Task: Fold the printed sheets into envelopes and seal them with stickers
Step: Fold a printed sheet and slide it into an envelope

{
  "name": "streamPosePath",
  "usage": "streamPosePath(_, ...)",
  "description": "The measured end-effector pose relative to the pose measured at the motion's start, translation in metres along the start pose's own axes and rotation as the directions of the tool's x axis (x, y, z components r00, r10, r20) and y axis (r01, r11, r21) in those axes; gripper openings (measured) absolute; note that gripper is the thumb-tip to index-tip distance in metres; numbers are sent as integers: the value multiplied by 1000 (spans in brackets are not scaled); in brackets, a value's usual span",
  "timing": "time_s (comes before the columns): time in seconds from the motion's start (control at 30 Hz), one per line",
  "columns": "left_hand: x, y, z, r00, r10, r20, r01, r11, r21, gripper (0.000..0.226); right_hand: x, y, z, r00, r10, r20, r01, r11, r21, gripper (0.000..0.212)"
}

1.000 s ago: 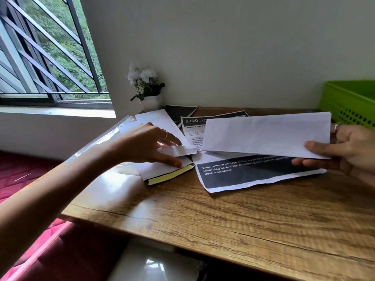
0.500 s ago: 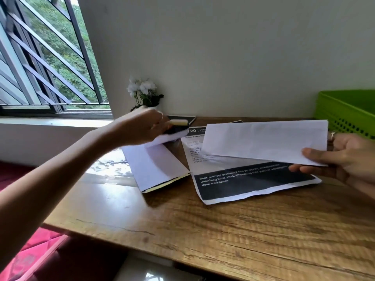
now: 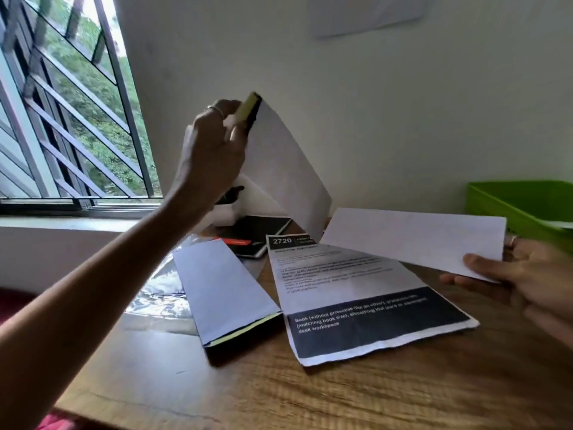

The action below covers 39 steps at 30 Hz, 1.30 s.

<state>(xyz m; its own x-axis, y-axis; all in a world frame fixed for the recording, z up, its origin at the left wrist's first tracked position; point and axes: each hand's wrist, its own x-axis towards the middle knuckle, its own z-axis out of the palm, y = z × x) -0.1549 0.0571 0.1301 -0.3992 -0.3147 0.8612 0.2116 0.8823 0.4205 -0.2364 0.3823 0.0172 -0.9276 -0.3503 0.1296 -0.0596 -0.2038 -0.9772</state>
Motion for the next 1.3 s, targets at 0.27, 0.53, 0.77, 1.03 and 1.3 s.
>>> streamPosePath(0.27,-48,-19,16,900,-370,229,431,830,-354,65,-3,-5,-1,1000,-7,-23,8,1000,24,19)
streamPosePath(0.53,-61,-48,-2,830,-395,393,412,910,44,32,1,1,-4,999,22,-24,-23,998,-59,20)
streamPosePath(0.77,-106,-34,10,827,-109,551,-189,869,457,13,4,-1,-2,999,11,-45,-14,998,-57,23)
streamPosePath(1.03,-125,-20,44,543,217,811,-467,881,77,2,0,-13,-5,994,-11,-113,8,1000,-24,25)
streamPosePath(1.3,-113,-10,75,516,202,833,-494,864,96,28,-9,-32,-2,981,-25,-190,19,999,-32,26)
